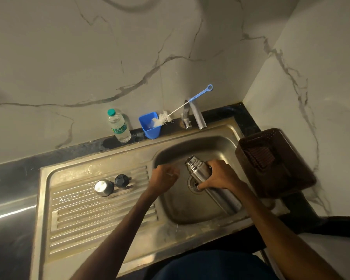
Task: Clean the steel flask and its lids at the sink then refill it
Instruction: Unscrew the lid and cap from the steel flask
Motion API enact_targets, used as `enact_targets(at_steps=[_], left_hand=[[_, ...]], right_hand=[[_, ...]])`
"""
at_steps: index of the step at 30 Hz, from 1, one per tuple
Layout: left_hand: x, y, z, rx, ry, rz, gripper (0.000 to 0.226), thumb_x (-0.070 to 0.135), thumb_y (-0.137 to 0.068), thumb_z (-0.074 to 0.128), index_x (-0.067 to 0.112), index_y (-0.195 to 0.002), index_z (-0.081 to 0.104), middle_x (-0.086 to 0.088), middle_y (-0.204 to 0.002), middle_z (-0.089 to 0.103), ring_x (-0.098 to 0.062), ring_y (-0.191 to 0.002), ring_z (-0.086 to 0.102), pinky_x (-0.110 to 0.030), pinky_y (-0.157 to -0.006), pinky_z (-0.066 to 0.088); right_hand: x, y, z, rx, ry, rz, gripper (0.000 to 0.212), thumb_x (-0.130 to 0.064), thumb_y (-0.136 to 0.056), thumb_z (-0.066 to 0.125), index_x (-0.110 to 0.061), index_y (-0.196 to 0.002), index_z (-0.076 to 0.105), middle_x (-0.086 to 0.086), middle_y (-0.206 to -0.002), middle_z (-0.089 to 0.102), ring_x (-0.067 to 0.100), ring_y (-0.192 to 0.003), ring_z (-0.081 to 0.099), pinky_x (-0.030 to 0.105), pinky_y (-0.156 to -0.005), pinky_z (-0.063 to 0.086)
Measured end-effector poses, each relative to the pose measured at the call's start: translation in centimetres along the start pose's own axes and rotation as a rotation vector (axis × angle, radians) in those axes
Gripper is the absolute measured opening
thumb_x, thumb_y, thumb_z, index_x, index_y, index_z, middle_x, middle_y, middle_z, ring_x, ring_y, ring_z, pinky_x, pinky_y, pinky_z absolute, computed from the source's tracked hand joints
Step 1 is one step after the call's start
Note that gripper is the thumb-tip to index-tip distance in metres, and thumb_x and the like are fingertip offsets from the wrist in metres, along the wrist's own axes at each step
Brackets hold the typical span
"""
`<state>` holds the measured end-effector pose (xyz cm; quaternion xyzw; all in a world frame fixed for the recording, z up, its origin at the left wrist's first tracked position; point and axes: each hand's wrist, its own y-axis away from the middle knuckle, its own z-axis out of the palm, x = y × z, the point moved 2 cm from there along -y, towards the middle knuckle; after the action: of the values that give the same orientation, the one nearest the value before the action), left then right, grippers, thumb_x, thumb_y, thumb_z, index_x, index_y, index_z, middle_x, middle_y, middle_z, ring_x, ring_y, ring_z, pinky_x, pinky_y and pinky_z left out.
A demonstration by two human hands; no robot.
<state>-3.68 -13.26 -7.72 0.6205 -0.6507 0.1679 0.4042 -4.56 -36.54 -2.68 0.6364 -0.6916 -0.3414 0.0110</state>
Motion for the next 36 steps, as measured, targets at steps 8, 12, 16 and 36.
enact_targets(at_steps=[8,12,16,36], left_hand=[[-0.45,-0.05,0.2,-0.008,0.038,-0.041,0.006,0.015,-0.094,0.072,0.014,-0.09,0.077,0.006,-0.078,0.073,-0.012,-0.07,0.071,-0.032,-0.071,0.06],[-0.59,0.03,0.27,-0.024,0.031,-0.047,0.011,0.015,-0.094,0.073,0.023,-0.087,0.074,0.012,-0.074,0.07,-0.007,-0.066,0.069,-0.032,-0.068,0.062],[-0.35,0.1,0.36,-0.027,0.022,-0.037,0.011,0.016,-0.095,0.072,0.023,-0.087,0.074,0.014,-0.075,0.07,-0.006,-0.067,0.069,-0.028,-0.067,0.061],[-0.31,0.37,0.57,-0.041,0.102,-0.058,0.008,0.007,-0.095,0.07,0.007,-0.093,0.078,0.004,-0.072,0.074,-0.005,-0.057,0.07,-0.022,-0.056,0.06]], right_hand=[[0.04,-0.42,-0.04,-0.068,0.037,0.045,0.083,-0.059,-0.044,0.091,-0.025,-0.116,0.066,-0.003,-0.112,0.07,0.018,-0.093,0.066,0.033,-0.078,0.056],[-0.12,-0.61,-0.23,-0.086,0.027,0.052,0.08,-0.057,-0.047,0.092,-0.023,-0.115,0.067,-0.001,-0.113,0.071,0.019,-0.095,0.067,0.034,-0.08,0.055],[-0.24,-0.59,-0.37,-0.092,0.014,0.054,0.078,-0.057,-0.048,0.092,-0.022,-0.114,0.068,-0.001,-0.111,0.072,0.018,-0.093,0.067,0.035,-0.08,0.057],[-0.6,0.05,-0.45,-0.11,-0.025,0.092,0.081,-0.06,-0.042,0.091,-0.024,-0.111,0.067,-0.003,-0.105,0.071,0.016,-0.089,0.067,0.037,-0.08,0.059]])
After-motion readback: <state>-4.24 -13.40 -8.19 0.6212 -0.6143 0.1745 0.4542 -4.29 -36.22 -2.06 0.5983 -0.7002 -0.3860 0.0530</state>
